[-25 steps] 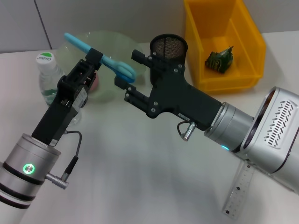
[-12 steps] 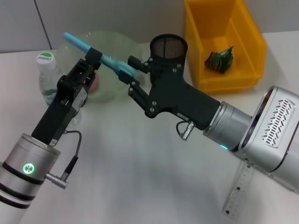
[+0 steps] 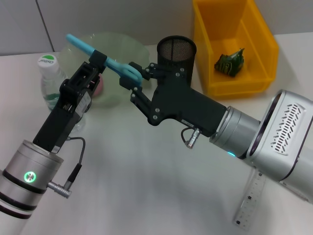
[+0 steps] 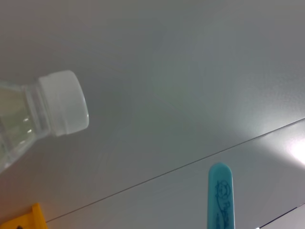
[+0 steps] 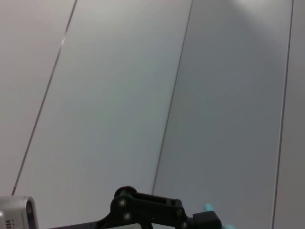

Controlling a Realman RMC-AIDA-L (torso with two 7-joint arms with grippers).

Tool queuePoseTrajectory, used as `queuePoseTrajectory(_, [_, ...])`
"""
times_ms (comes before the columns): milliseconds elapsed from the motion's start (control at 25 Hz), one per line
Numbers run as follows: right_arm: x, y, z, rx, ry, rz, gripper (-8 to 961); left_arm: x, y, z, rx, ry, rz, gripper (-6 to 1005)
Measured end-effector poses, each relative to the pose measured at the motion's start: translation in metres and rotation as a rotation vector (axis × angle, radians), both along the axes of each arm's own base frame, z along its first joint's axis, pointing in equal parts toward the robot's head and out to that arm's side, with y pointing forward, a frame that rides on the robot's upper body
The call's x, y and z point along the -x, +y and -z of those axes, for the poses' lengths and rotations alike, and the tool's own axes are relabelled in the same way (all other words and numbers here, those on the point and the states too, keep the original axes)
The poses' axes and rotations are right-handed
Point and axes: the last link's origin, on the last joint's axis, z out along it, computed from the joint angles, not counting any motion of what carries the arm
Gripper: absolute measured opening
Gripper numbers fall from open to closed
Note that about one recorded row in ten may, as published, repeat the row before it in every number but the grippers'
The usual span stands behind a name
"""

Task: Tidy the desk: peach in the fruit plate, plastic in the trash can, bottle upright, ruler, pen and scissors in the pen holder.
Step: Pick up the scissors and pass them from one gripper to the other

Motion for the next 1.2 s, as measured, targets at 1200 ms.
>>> queuePoseTrajectory(1200, [0.0055,0.0055,0.0038,0.008,-0.011,0.009,131,0.0008,0.0001,-0.0015,-0.005,-0.001,0.002,229])
